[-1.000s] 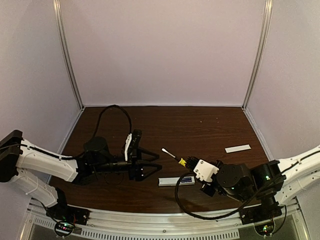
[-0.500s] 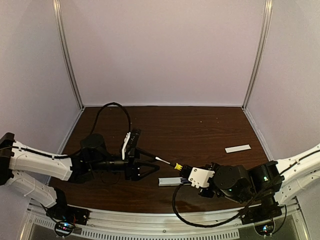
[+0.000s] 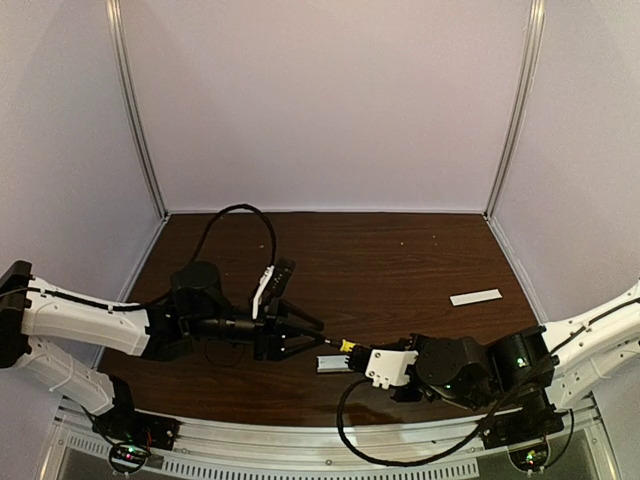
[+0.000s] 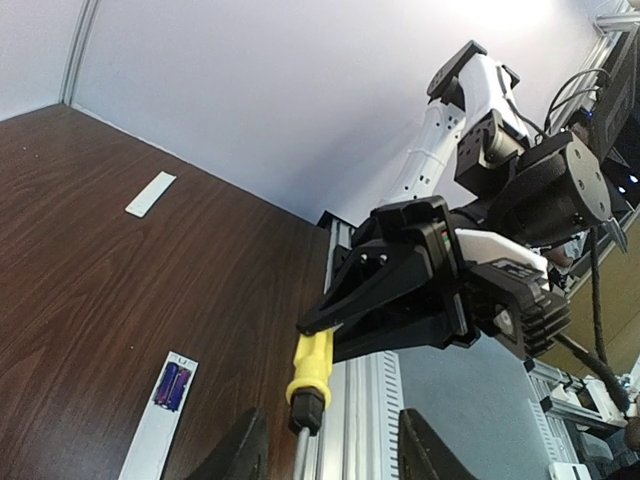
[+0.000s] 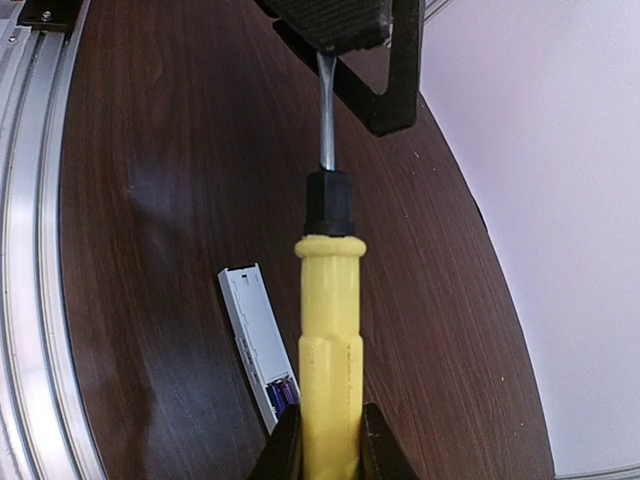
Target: Unload the batteries from the remote control
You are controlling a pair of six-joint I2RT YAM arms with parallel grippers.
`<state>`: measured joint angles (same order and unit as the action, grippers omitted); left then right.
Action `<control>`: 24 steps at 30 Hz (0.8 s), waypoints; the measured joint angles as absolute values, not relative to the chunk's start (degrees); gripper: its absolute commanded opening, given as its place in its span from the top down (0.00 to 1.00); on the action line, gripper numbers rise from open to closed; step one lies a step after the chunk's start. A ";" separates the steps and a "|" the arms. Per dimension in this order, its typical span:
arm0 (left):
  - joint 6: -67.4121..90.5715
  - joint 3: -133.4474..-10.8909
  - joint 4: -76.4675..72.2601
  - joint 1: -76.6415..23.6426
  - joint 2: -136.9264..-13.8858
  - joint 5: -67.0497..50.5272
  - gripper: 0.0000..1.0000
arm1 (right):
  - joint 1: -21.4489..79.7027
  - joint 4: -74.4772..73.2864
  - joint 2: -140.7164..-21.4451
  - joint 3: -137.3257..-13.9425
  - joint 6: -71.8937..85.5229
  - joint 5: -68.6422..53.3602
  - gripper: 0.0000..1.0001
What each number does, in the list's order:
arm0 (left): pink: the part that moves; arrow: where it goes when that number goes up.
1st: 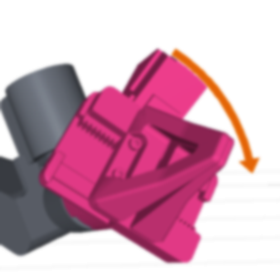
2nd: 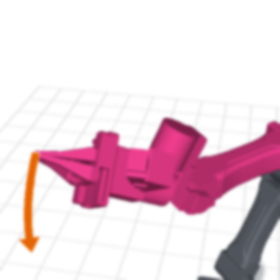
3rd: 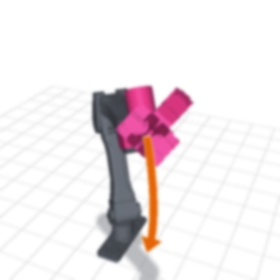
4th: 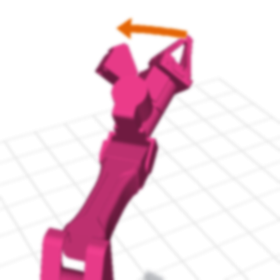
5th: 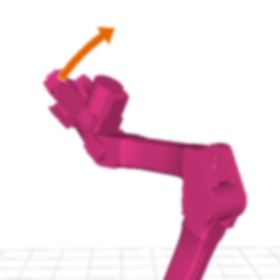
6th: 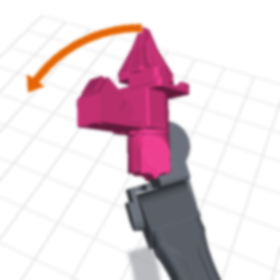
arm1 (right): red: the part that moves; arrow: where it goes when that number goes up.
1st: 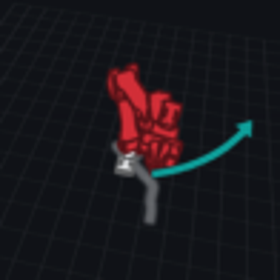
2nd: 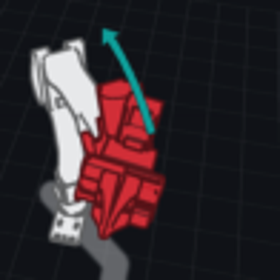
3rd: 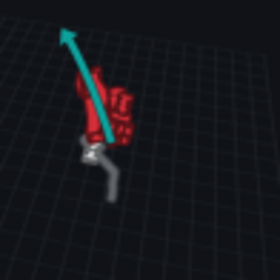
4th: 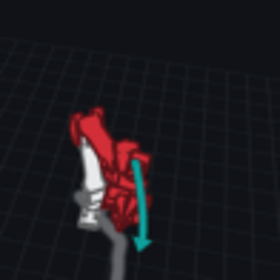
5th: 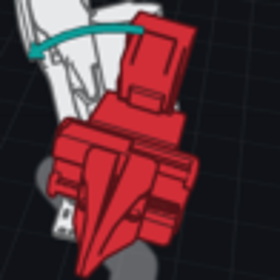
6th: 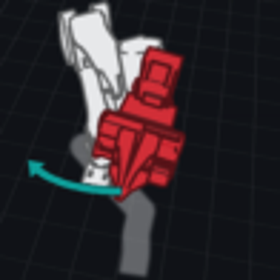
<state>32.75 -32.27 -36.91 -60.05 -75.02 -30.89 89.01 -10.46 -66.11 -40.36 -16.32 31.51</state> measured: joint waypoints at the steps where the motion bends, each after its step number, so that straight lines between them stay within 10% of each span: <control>1: 32.73 -32.62 -36.67 -60.05 -75.40 -31.07 0.57 | 89.01 -10.48 -66.35 -40.53 -16.40 31.46 1.00; 24: 31.35 -35.27 -31.48 -60.20 -78.26 -31.48 0.83 | 89.01 -11.40 -66.65 -42.06 -16.56 31.88 1.00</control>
